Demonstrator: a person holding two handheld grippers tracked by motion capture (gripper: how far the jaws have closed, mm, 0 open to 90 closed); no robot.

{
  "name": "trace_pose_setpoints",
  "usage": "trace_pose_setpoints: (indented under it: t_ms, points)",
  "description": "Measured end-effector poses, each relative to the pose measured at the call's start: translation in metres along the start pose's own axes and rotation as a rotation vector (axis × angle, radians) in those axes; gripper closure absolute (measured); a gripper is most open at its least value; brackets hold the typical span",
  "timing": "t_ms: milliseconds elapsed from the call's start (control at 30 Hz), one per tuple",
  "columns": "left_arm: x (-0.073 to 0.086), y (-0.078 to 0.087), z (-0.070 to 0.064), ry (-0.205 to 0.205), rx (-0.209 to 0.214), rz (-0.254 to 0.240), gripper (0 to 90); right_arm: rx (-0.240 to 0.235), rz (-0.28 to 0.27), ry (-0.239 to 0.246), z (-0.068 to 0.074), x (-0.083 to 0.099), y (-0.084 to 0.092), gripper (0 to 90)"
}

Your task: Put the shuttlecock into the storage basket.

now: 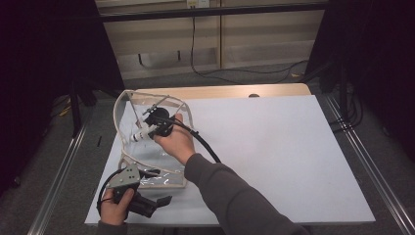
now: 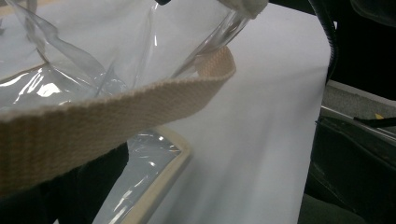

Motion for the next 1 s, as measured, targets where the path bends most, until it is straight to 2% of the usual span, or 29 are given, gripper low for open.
trace_pose_setpoints:
  t_ms: [267, 633, 1000]
  points:
    - [0.000, 0.000, 0.000, 0.000, 0.002, 0.005, 4.2, 0.010, 0.008, 0.022, 0.002, -0.001, -0.004, 88.2]
    - [0.000, 0.000, 0.001, -0.001, 0.002, 0.001, 4.2, -0.008, 0.008, 0.028, 0.003, 0.000, -0.009, 87.8]
    - [0.001, 0.001, 0.001, 0.004, 0.002, 0.004, 4.3, -0.036, 0.047, 0.039, 0.005, 0.004, -0.020, 87.7]
Point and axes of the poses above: each handheld gripper's, and its own axes: y roughly backward along the jaws, x roughly out of its underside, z roughly to its left, the point moved 1 cm from there along -y, roughly forward along the jaws, and after that the axes turned 6 degrees about -x, right-handed, at the moved point
